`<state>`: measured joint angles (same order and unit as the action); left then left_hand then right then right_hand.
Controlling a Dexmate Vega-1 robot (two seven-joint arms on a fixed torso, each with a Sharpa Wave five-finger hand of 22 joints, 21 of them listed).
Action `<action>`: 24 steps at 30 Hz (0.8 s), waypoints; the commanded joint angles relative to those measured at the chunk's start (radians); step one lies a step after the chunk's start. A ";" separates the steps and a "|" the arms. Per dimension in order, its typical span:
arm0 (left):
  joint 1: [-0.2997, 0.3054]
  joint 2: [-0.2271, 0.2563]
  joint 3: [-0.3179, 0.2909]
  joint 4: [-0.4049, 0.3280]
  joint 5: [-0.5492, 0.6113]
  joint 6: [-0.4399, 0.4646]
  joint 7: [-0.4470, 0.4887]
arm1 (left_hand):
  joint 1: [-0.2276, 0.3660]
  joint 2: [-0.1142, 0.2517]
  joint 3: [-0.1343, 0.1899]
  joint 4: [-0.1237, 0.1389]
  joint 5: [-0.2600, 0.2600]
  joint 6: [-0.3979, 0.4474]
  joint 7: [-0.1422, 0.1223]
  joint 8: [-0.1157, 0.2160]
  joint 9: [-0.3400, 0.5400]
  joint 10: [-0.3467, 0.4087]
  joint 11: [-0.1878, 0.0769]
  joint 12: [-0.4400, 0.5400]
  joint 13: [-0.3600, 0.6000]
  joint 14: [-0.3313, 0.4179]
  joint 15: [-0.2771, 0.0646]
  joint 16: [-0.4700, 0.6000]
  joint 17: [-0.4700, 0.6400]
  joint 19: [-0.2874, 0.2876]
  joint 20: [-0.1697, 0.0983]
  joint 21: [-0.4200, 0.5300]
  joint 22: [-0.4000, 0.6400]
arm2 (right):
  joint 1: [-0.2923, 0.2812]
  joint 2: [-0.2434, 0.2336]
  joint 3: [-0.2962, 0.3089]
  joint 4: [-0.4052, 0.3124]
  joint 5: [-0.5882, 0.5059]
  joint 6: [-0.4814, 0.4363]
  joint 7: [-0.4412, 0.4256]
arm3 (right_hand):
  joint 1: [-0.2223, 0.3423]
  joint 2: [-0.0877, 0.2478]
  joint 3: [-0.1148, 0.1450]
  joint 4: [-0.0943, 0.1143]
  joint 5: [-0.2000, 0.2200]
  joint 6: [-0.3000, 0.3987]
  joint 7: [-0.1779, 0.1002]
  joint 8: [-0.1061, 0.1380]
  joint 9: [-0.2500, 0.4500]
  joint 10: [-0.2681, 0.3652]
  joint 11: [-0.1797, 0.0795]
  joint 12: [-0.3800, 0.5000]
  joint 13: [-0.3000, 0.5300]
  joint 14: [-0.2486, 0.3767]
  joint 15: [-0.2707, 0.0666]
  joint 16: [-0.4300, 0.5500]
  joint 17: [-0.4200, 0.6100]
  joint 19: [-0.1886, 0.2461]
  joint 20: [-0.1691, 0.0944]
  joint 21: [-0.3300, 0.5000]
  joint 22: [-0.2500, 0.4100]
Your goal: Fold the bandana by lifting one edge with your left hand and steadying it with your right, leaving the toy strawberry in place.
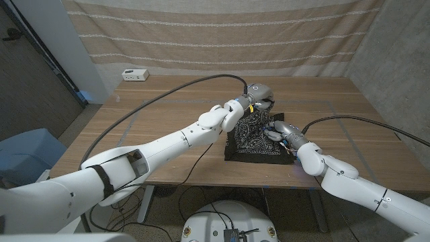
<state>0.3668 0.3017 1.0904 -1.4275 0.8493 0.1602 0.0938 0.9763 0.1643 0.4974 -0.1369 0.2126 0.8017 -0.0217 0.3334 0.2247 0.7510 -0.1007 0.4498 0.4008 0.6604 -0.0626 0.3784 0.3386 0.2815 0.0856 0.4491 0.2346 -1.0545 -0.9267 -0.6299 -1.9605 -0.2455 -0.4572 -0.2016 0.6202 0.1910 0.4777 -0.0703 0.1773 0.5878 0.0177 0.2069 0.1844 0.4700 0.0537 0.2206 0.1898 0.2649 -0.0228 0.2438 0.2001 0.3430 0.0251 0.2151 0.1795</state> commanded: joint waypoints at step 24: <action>0.041 0.074 -0.026 -0.094 -0.094 0.029 -0.070 | -0.286 -0.043 -0.078 0.093 -0.018 -0.416 -0.062 -0.159 -0.041 -0.333 0.048 -0.239 -0.136 -0.261 0.029 -0.162 -0.075 -0.150 0.050 -0.022 -0.017 | -0.103 -0.038 0.139 -0.102 0.015 0.100 -0.135 | 0.012 0.001 0.003 0.007 -0.001 0.014 0.001 -0.007 0.003 0.019 0.001 -0.008 0.001 0.046 -0.005 0.018 0.006 0.047 0.022 0.013 0.002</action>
<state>0.3510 0.3159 1.1015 -1.4109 0.7194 0.1000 -0.0228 0.7000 0.1238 0.4207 -0.0457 0.1959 0.3869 -0.0854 0.1732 0.1813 0.4209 -0.0538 0.2106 0.2644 0.4036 -0.0305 0.2178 0.2645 0.1319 0.1324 0.4288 0.2183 -1.1038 -0.9619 -0.5561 -2.0461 -0.2457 -0.4316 -0.2470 0.6202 0.1910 0.4776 -0.0703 0.1773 0.5987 0.0177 0.2034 0.1845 0.4807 0.0537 0.2120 0.1906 0.3038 -0.0303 0.2593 0.2026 0.3793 0.0501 0.2323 0.1813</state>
